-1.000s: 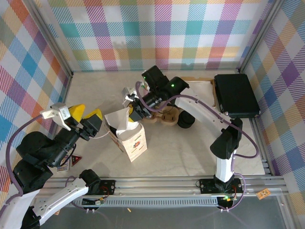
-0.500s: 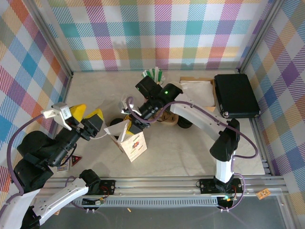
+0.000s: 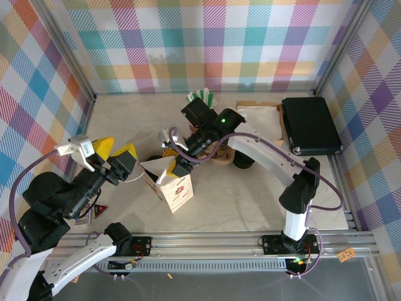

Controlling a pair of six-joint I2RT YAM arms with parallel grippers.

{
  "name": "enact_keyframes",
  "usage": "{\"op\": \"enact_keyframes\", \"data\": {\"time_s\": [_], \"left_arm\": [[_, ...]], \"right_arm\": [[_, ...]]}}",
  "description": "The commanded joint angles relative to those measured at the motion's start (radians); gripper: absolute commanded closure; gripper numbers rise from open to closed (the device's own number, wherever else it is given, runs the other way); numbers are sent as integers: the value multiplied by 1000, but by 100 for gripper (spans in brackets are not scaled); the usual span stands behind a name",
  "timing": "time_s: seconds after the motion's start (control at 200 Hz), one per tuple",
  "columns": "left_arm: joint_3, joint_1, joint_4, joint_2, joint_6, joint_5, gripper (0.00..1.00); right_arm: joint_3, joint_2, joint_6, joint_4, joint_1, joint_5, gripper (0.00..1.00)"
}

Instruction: Pack the takeout coffee

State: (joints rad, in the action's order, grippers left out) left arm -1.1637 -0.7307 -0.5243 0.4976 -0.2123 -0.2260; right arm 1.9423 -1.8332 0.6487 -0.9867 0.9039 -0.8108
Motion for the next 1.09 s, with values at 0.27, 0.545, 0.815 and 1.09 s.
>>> {"op": "enact_keyframes", "data": {"time_s": [0.27, 0.545, 0.815, 1.09], "left_arm": [[4, 8, 14, 4, 2, 3, 18], [15, 7, 26, 6, 4, 8, 17], [12, 8, 18, 1, 2, 8, 17], [17, 8, 12, -2, 3, 6, 17]], "right_arm": [[17, 6, 71, -99, 22, 49, 75], [97, -36, 72, -180, 39, 122, 63], [103, 3, 76, -129, 62, 142, 59], [122, -43, 57, -189, 67, 159, 68]]}}
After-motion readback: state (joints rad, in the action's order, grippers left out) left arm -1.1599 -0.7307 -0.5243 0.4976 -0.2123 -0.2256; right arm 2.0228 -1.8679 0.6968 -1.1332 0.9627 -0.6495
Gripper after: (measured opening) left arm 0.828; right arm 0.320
